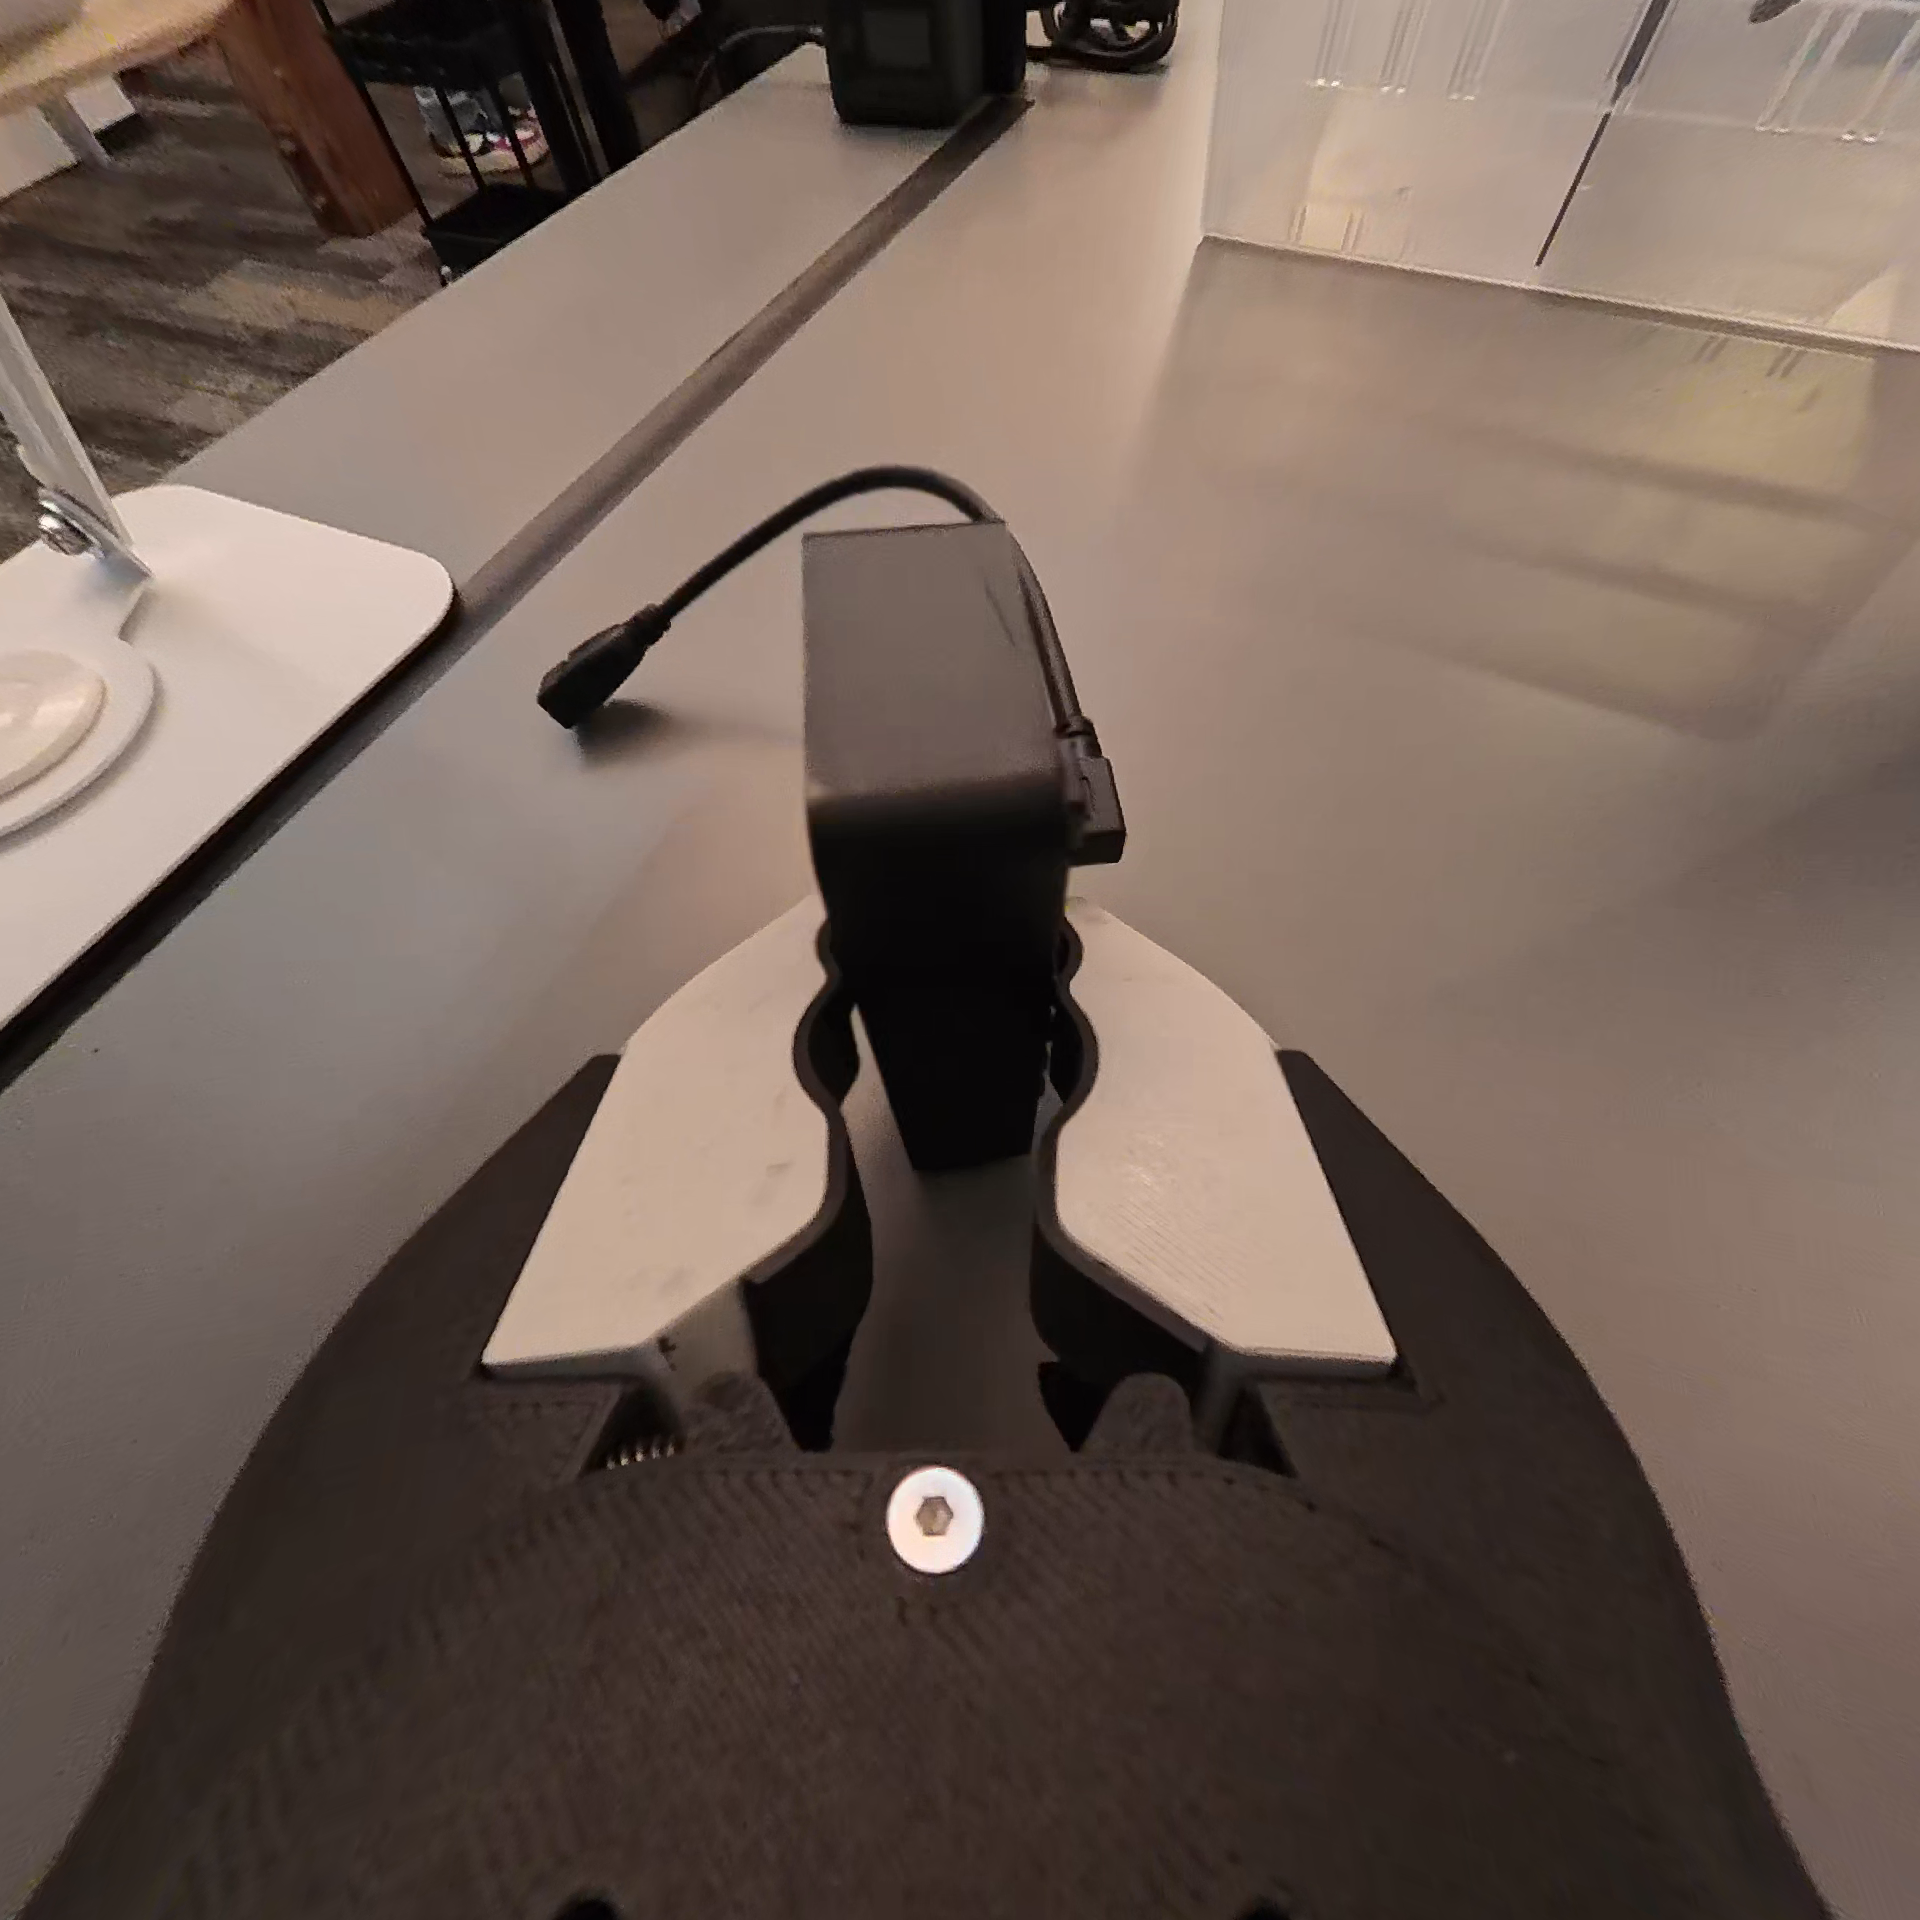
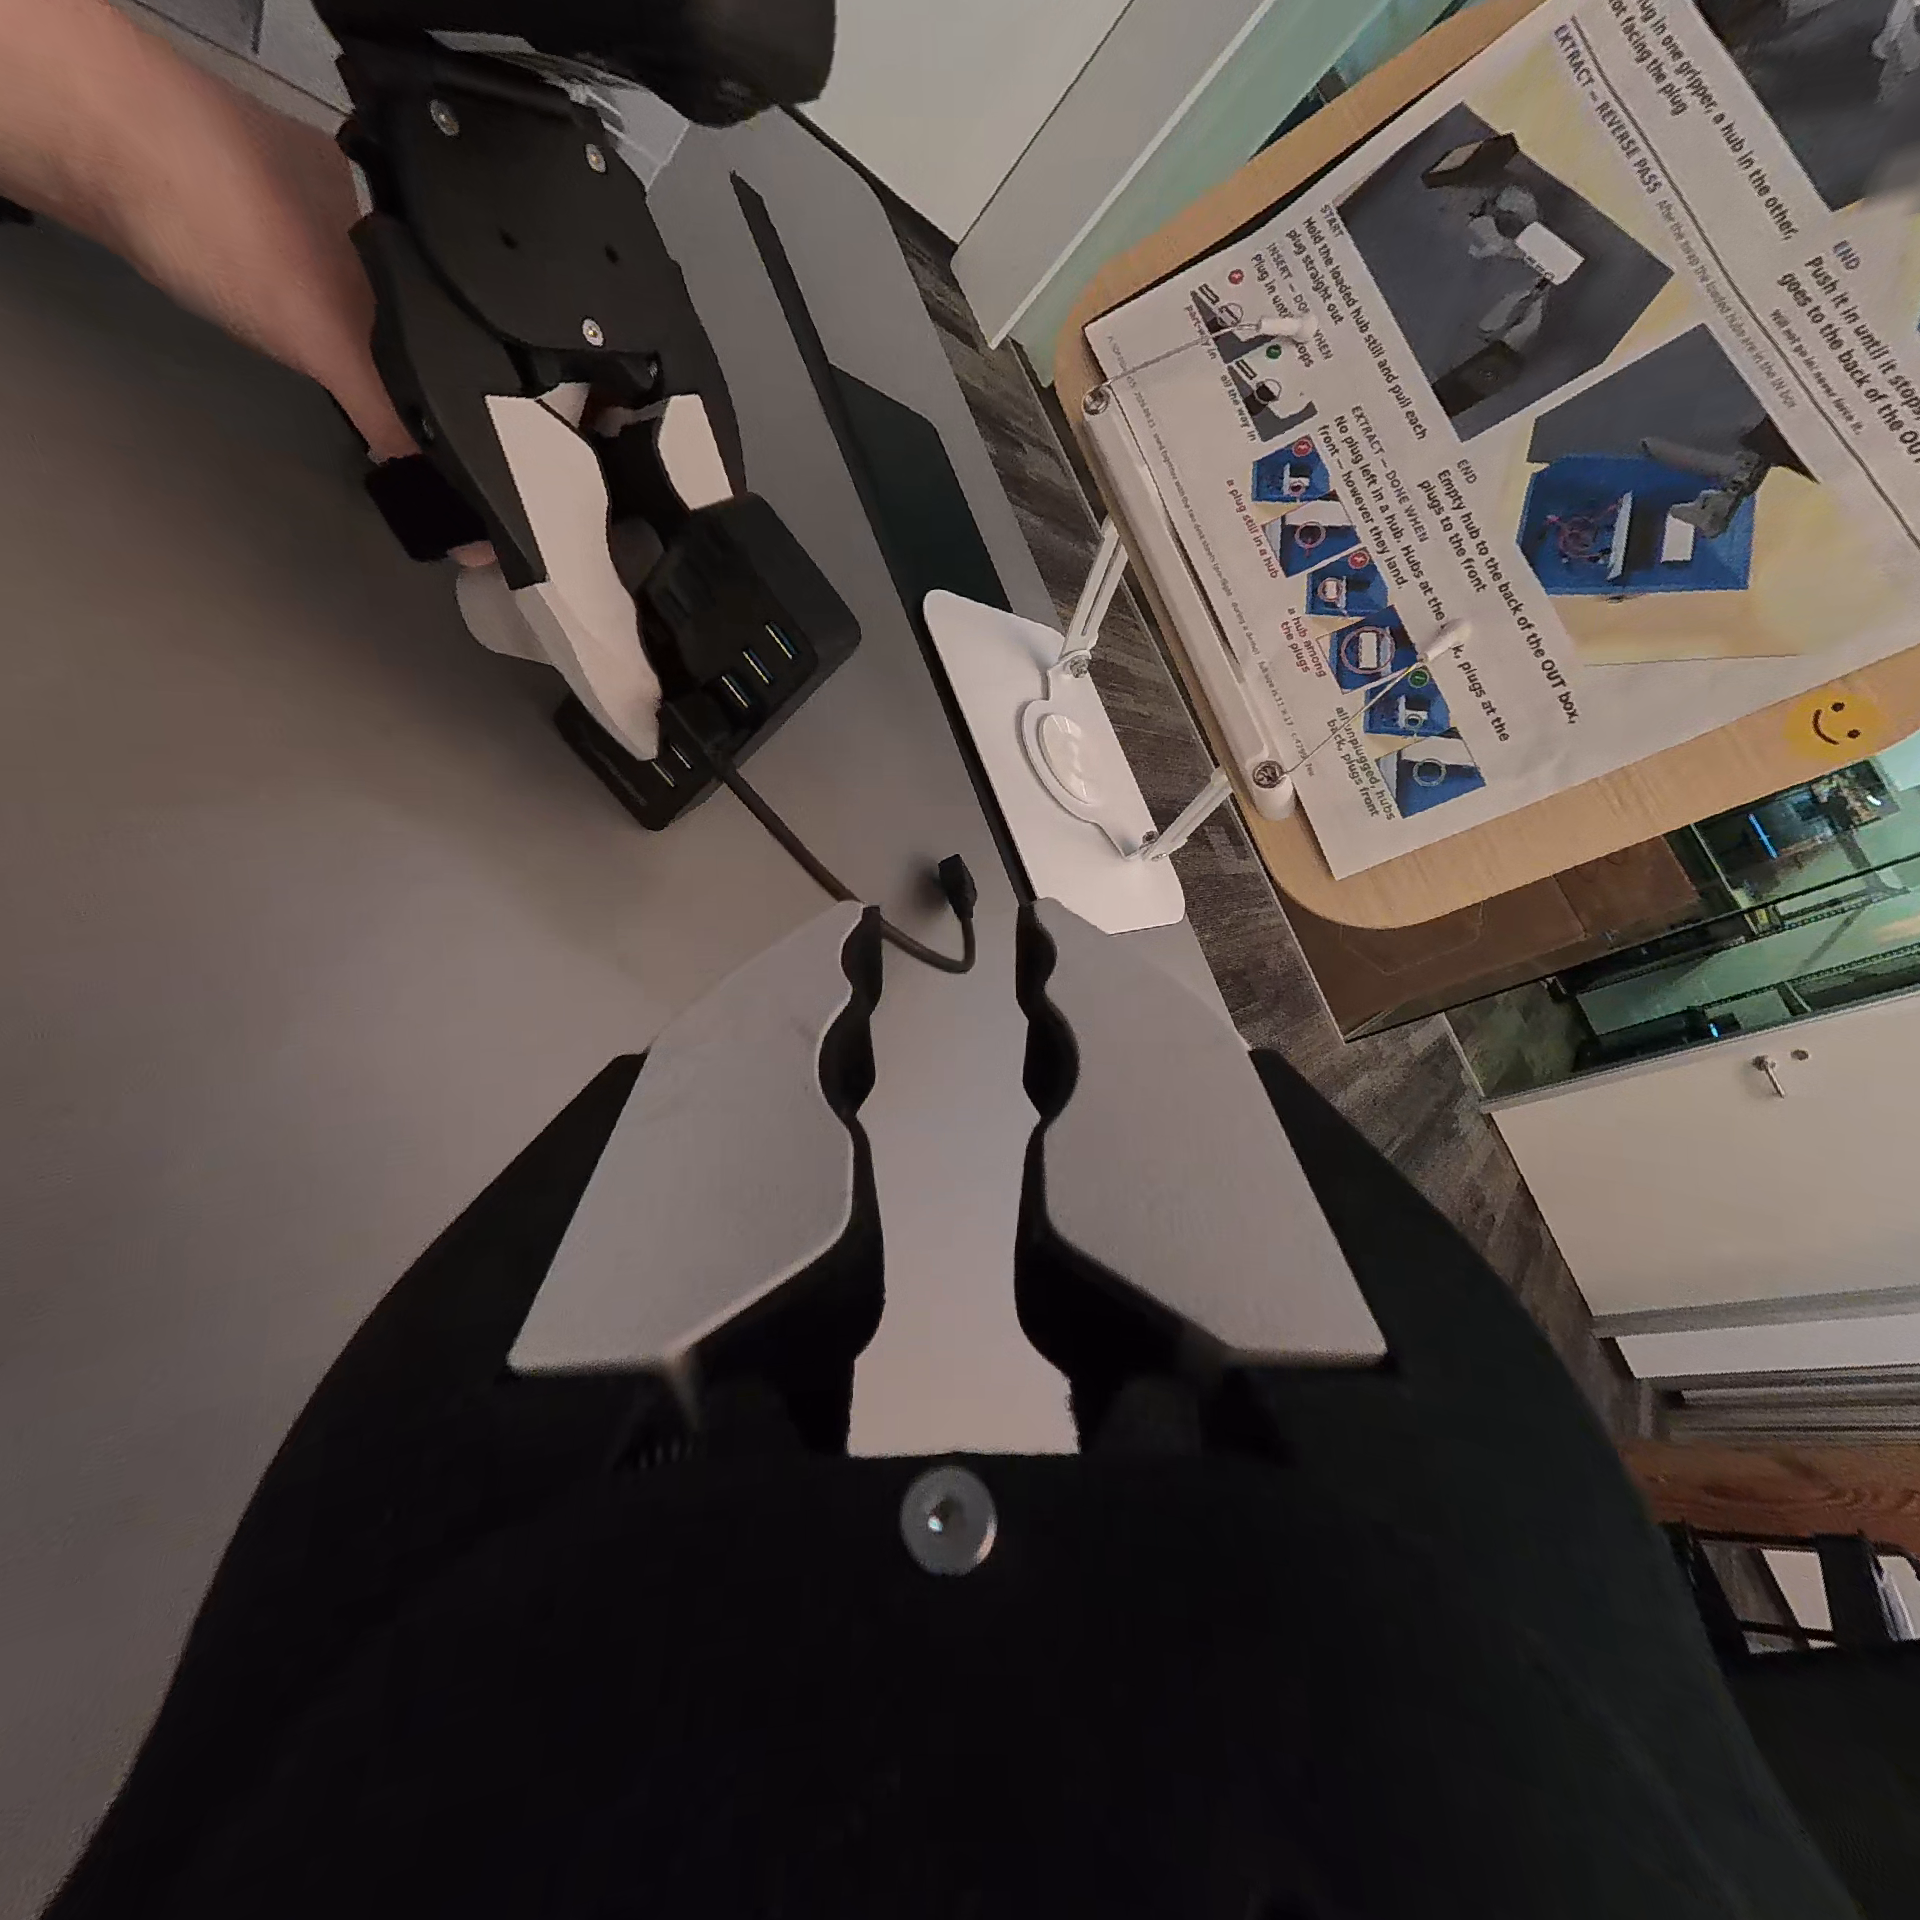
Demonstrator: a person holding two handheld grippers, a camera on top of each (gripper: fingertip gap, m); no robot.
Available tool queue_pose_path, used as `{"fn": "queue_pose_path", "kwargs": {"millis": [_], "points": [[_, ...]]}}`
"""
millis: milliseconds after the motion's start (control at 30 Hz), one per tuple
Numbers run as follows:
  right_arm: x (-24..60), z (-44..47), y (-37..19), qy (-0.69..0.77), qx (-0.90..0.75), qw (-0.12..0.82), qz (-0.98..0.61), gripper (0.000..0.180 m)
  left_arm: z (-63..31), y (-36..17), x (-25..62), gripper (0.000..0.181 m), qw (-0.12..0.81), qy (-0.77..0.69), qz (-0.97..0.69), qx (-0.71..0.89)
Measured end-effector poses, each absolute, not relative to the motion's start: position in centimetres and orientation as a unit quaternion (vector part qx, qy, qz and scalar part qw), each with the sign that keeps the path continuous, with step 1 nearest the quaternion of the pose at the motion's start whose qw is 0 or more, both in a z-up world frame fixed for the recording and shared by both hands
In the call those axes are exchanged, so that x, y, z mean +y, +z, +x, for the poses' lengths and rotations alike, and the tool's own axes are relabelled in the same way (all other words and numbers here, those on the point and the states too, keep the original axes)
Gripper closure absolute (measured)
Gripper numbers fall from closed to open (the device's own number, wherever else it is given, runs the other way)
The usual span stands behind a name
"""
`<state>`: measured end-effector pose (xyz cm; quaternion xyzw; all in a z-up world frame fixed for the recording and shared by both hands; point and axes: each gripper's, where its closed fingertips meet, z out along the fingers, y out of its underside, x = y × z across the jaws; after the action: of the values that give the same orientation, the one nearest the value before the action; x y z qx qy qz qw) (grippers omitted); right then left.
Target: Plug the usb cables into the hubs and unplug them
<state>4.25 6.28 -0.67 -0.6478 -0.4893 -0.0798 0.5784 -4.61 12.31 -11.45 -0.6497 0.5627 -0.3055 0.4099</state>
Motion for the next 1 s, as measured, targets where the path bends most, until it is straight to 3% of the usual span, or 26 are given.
{"fn": "queue_pose_path", "kwargs": {"millis": [167,333,567,733,900,1000], "points": [[6.2,4.3,-0.6,-0.08,-0.493,0.575,-0.647,0.155,-4.9,-11.2,12.2,0.139,0.408,-0.317,-0.653,0.554],[6.1,4.8,-0.3,-0.085,-0.493,0.576,-0.646,0.155,-6.2,-10.8,12.5,0.109,0.421,-0.291,-0.679,0.526],[5.4,5.5,1.9,-0.071,-0.476,0.6,-0.64,0.155,-10.9,-4.8,10.5,0.113,0.536,-0.281,-0.681,0.412],[4.5,5.3,3.5,-0.07,-0.479,0.611,-0.626,0.155,-16.2,0.6,4.1,0.11,0.558,-0.333,-0.666,0.366],[4.2,4.7,3.9,-0.063,-0.484,0.615,-0.619,0.155,-29.9,7.0,3.8,0.127,0.677,-0.174,-0.638,0.323],[4.4,4.2,3.7,-0.056,-0.489,0.611,-0.62,0.155,-35.7,3.9,5.6,0.129,0.589,-0.118,-0.694,0.397]]}}
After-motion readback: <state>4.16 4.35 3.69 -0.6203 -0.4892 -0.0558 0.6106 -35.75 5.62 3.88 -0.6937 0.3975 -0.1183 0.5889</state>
